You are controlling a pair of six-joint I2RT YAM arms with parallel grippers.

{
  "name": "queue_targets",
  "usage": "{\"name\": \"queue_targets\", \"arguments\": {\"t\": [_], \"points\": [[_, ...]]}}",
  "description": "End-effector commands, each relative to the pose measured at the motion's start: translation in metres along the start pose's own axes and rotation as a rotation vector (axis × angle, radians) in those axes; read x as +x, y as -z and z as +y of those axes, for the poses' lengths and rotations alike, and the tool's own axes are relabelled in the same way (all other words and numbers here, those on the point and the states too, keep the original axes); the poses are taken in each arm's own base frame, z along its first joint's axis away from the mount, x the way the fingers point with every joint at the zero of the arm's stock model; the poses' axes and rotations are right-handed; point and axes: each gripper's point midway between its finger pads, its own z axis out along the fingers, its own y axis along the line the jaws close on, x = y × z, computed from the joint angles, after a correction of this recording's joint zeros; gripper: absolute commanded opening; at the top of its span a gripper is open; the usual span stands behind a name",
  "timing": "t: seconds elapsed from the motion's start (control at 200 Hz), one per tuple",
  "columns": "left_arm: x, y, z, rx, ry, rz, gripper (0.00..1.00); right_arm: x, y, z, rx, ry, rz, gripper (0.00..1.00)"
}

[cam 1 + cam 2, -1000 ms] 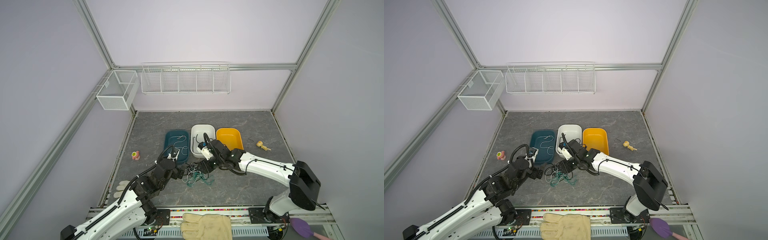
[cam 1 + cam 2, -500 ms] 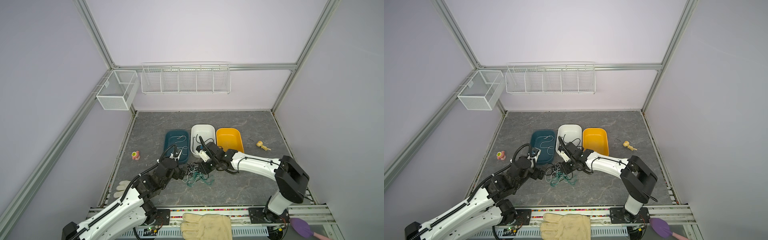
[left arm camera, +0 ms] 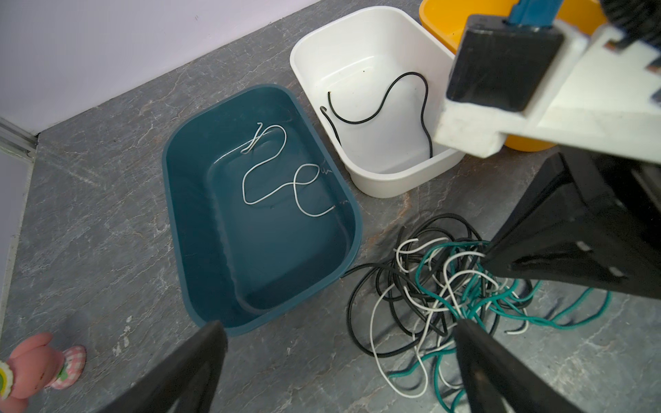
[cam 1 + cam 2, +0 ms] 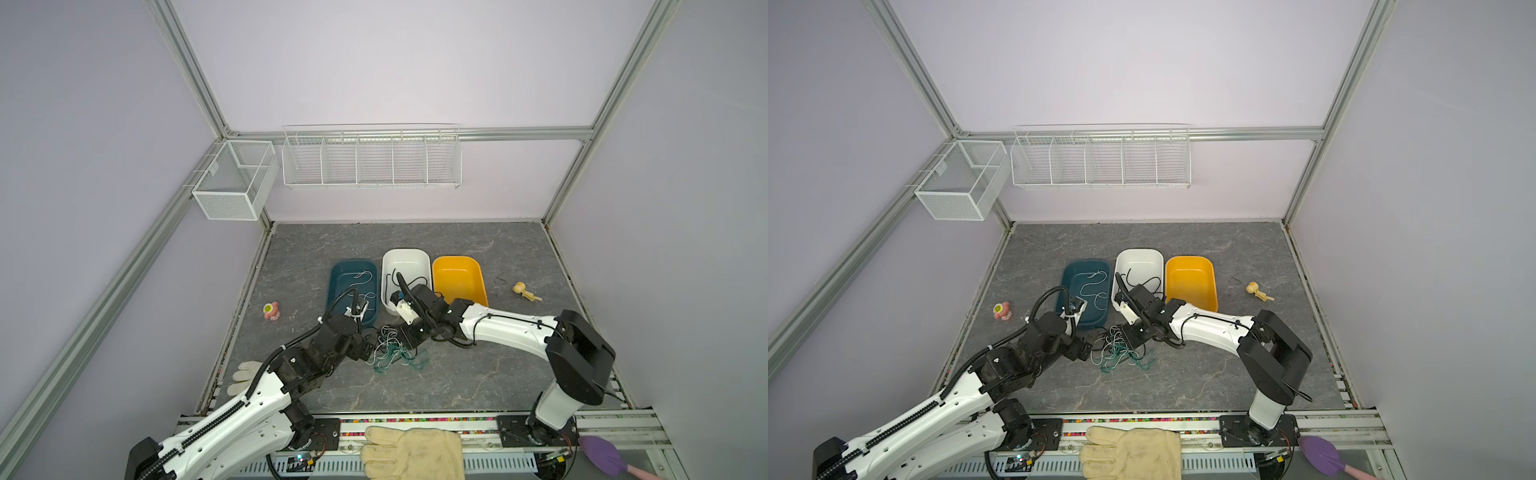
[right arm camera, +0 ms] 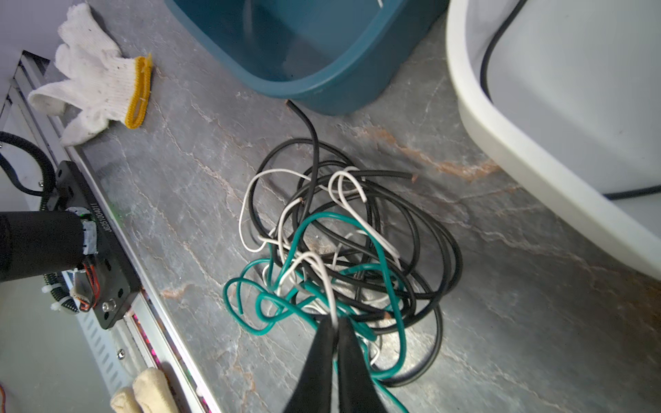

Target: Untangle the cables

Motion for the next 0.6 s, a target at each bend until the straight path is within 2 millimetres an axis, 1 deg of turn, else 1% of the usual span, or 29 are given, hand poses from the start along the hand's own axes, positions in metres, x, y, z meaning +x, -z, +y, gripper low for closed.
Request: {"name": "queue_targets", "arguments": {"t": [0.0, 0.24, 0.315, 0.375, 0.435, 0.46, 0.595], "points": [[-0.015, 0.006, -0.003, 0.021, -0.011, -0.038, 0.99, -0.005, -0.001, 0.01, -0.044, 0.039, -0.019, 0.07], [-0.019, 0.011, 0.001, 0.005, 0.014, -0.052, 0.99, -0.012, 0.01, 0.02, -0.078, 0.066, -0.058, 0.07], [-0.021, 0.014, 0.002, 0.004, 0.025, -0.045, 0.99, -0.014, 0.018, 0.022, -0.073, 0.069, -0.077, 0.07], [-0.02, 0.015, 0.002, 0.005, 0.033, -0.035, 0.99, -0.018, 0.028, 0.029, -0.083, 0.078, -0.099, 0.07], [-0.019, 0.015, -0.001, 0.024, 0.041, -0.027, 0.99, -0.022, 0.037, 0.034, -0.084, 0.087, -0.122, 0.07], [-0.023, 0.021, -0.001, 0.039, 0.052, -0.05, 0.99, -0.024, 0.04, 0.037, -0.086, 0.089, -0.13, 0.07], [-0.023, 0.023, -0.007, 0.077, 0.069, -0.038, 0.99, -0.036, 0.055, 0.049, -0.083, 0.1, -0.158, 0.07]]}}
